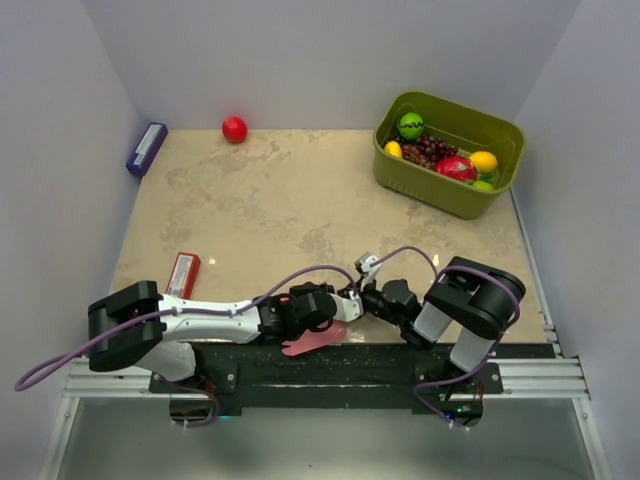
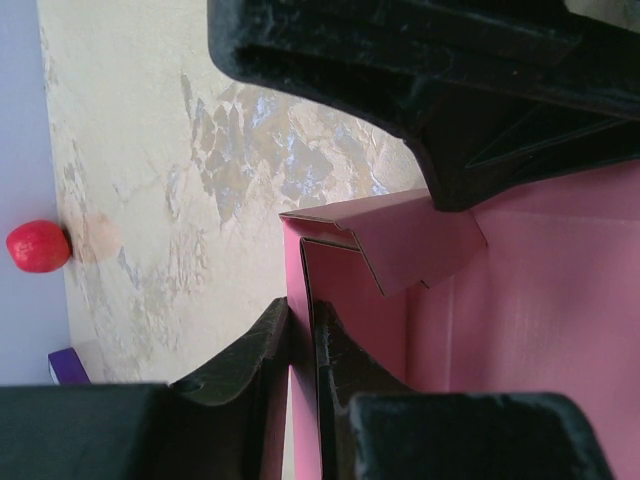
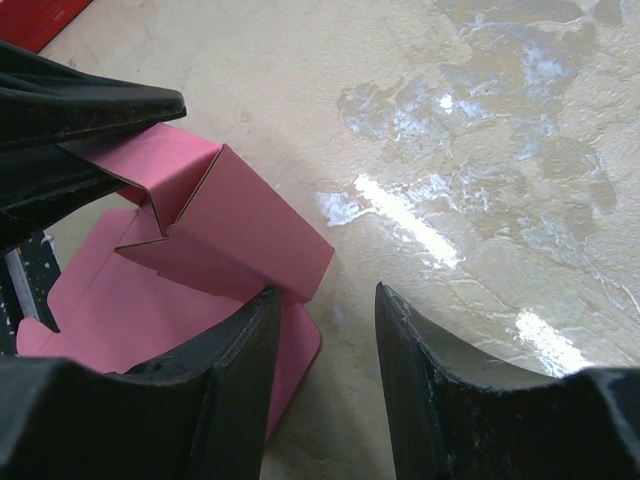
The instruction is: Fold the paper box
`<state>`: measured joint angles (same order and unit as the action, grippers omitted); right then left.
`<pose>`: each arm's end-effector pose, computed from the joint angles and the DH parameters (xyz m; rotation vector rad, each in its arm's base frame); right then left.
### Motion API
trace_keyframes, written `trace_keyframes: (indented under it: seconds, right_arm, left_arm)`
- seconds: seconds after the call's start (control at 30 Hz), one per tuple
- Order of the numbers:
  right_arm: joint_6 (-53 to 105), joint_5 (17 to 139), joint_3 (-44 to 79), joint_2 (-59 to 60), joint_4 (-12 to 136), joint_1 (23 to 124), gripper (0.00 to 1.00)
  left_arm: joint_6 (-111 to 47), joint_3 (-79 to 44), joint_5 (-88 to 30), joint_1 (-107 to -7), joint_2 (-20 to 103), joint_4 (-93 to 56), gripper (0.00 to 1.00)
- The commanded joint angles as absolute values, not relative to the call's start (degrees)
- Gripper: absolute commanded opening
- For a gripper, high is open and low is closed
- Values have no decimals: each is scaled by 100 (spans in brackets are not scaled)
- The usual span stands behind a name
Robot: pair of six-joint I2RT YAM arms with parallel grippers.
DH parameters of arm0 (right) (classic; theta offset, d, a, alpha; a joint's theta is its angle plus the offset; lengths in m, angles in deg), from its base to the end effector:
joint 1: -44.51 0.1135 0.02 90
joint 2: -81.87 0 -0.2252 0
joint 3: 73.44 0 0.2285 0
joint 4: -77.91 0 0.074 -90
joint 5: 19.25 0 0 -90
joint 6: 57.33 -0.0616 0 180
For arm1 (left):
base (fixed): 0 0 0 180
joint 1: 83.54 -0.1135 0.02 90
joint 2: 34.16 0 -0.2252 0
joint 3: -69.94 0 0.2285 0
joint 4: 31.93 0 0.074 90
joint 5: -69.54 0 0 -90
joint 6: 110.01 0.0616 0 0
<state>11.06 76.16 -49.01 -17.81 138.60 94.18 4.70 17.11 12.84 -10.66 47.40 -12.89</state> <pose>0.1554 0.1921 0.0805 -0.5369 1.8573 0.9449 0.1123 -0.2497 0.1335 1.5121 1.6672 0.2581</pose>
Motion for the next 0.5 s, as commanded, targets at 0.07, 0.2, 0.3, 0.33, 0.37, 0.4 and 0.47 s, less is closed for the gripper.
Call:
trace_keyframes:
  seconds: [0.07,0.2,0.3,0.33,0.37,0.4,0.47]
  right_arm:
    - [1430,7303,-4662,-1710,15989,9574,46]
    - [1456,7198,-4653,-1701,16208,9636,45]
    - [1456,7198,-4609,-1666,16253,9662,45]
    - [1465,7198,-4583,-1639,16235,9671,45]
    - [1474,7207,-4565,-1604,16218,9671,45]
    - [1474,7207,-4557,-1561,16209,9706,45]
    - [1456,7207,-4556,-1499,16209,9724,44]
  left_arm:
    - [310,1965,116,-989,5144,-625,0]
    - [293,1947,11,-989,5144,-607,0]
    - [293,1956,-42,-989,5153,-607,0]
    - [293,1956,-42,-980,5171,-616,0]
    - [293,1956,-34,-989,5179,-616,0]
    - [293,1947,-7,-989,5188,-616,0]
    - [284,1947,28,-989,5206,-616,0]
